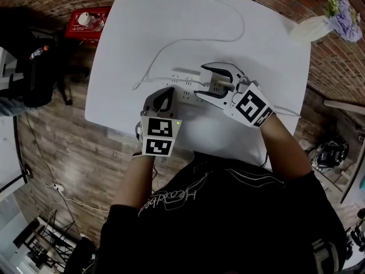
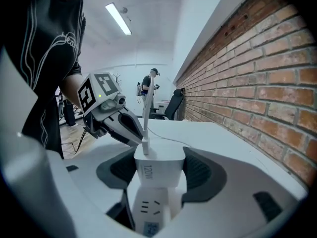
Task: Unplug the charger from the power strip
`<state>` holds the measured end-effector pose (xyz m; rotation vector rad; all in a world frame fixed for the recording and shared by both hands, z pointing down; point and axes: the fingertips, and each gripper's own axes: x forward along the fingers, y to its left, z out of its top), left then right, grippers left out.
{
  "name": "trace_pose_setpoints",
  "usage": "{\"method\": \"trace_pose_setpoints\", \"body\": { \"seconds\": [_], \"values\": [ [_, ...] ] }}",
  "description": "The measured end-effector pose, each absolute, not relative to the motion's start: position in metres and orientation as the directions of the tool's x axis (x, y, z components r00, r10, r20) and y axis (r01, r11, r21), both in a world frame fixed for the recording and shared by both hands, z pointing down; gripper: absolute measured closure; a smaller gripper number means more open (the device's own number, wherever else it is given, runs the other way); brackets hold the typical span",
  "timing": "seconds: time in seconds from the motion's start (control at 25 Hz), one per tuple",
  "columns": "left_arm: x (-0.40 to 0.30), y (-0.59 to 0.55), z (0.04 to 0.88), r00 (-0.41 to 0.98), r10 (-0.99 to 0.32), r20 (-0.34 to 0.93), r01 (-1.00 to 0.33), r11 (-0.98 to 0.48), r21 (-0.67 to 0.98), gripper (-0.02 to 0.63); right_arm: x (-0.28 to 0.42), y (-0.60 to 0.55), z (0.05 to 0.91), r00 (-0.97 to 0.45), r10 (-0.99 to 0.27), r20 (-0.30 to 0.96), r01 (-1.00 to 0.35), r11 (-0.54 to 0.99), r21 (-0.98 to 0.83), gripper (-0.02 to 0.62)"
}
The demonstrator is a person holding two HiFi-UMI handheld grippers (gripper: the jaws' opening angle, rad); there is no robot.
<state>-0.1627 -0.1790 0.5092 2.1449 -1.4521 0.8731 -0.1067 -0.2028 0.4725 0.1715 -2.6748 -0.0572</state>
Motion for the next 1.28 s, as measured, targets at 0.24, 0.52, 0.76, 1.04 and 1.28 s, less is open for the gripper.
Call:
{"method": "trace_pose_setpoints", "body": {
  "seconds": [0.24, 0.52, 0.76, 1.04, 1.28],
  "values": [
    [-0.1634, -0.1788, 0.509, 0.256, -0.677, 0.69, -0.926, -0.377, -0.026, 0.603, -0.1068, -0.2055, 0.4734, -0.883, -0.112, 0.456, -0.129, 0.992, -0.006, 0.344],
    [-0.1611, -0.1794, 0.5094, 0.241, -0.668, 0.704, -0.925, -0.377, -0.042, 0.603, -0.1049, -0.1976, 0.469, -0.882, -0.181, 0.436, -0.134, 0.981, 0.137, 0.344],
    [-0.1611, -0.1798, 0.5098, 0.243, -0.666, 0.705, -0.918, -0.392, -0.054, 0.603, -0.1023, -0.2037, 0.4727, -0.884, -0.156, 0.441, -0.177, 0.984, -0.006, 0.344],
    [-0.1612, -0.1786, 0.5107, 0.251, -0.645, 0.722, -0.918, -0.396, -0.035, 0.604, -0.1044, -0.1986, 0.4699, -0.876, -0.176, 0.449, -0.15, 0.984, 0.093, 0.345],
    [-0.1601, -0.1783, 0.5123, 0.247, -0.646, 0.722, -0.914, -0.403, -0.047, 0.604, -0.1024, -0.1993, 0.4715, -0.877, -0.187, 0.442, -0.175, 0.982, 0.068, 0.344]
  ]
}}
